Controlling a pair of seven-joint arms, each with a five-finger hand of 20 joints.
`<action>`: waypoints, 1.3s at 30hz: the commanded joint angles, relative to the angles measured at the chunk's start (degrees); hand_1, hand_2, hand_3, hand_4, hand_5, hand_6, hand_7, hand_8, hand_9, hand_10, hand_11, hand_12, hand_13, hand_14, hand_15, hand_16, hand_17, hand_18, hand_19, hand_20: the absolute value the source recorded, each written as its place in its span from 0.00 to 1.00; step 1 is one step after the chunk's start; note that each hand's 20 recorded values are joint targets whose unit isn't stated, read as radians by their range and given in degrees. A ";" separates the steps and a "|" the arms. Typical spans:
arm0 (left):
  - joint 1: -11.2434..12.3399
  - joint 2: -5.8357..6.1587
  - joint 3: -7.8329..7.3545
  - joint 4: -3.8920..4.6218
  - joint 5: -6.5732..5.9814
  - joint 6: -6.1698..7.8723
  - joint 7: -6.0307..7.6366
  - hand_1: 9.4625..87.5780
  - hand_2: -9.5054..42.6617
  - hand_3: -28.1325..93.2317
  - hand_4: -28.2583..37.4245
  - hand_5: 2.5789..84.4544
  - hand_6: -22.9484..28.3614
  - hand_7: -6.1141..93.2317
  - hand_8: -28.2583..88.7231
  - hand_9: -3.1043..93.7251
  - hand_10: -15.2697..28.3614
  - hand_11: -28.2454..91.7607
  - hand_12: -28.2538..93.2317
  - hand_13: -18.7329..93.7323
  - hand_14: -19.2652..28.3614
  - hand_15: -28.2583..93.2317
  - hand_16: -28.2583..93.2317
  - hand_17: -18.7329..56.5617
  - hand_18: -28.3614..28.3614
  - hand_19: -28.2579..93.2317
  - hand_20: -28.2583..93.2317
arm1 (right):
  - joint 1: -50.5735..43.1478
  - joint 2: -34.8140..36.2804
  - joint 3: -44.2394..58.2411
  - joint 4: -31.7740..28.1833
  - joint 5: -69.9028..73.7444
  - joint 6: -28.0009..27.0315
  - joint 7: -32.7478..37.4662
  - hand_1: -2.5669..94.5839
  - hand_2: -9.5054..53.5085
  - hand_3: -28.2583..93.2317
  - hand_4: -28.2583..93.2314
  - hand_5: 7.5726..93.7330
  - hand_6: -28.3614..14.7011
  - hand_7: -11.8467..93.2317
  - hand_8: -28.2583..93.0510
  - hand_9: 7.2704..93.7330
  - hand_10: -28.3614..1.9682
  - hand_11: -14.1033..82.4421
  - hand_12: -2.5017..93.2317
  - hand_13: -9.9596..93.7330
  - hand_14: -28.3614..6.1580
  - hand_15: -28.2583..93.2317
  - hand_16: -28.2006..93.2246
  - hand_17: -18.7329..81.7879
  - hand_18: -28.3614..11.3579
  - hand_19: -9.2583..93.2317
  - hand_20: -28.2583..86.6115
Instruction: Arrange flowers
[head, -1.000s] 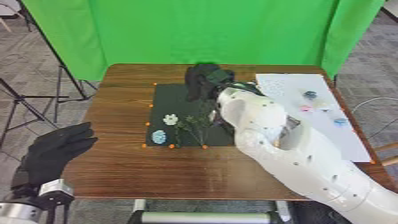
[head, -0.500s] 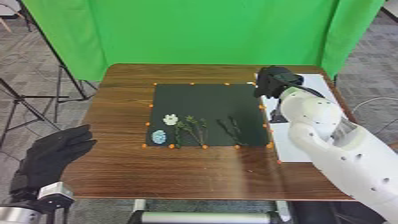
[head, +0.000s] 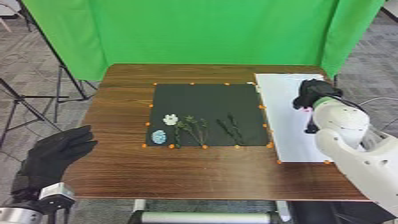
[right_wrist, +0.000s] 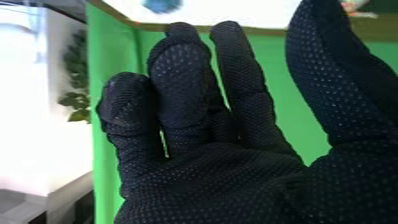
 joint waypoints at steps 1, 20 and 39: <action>-0.52 -0.01 0.60 0.08 -0.05 0.08 -0.08 0.24 0.27 0.91 0.21 0.56 0.72 0.23 0.16 0.44 0.86 0.50 0.31 0.41 1.00 0.74 0.12 0.13 0.93 0.73 0.34 | -0.28 0.96 0.65 1.58 -0.84 -0.61 2.22 0.41 0.03 0.91 0.01 0.53 0.51 0.28 0.15 0.54 0.33 0.30 0.19 0.75 0.54 0.86 0.38 0.67 0.31 1.00 0.49; -0.40 0.39 0.73 0.32 -0.08 -0.05 0.01 0.24 0.27 0.91 0.21 0.56 0.72 0.24 0.16 0.44 0.86 0.50 0.31 0.41 1.00 0.75 0.12 0.13 0.93 0.73 0.34 | -3.09 2.50 2.18 1.58 -0.50 -2.15 8.09 0.41 0.01 0.91 0.01 0.54 0.49 0.27 0.15 0.55 0.30 0.30 0.19 0.75 0.52 0.87 0.38 0.68 0.29 1.00 0.49; -1.85 0.69 1.92 0.77 0.03 -0.24 -0.08 0.24 0.27 0.91 0.20 0.56 0.72 0.24 0.16 0.44 0.86 0.50 0.31 0.41 1.00 0.75 0.12 0.13 0.93 0.73 0.34 | -6.42 3.84 6.02 4.33 0.42 -4.01 10.45 0.42 0.01 0.91 0.01 0.53 0.48 0.26 0.16 0.54 0.27 0.29 0.19 0.75 0.51 0.87 0.38 0.69 0.29 1.00 0.49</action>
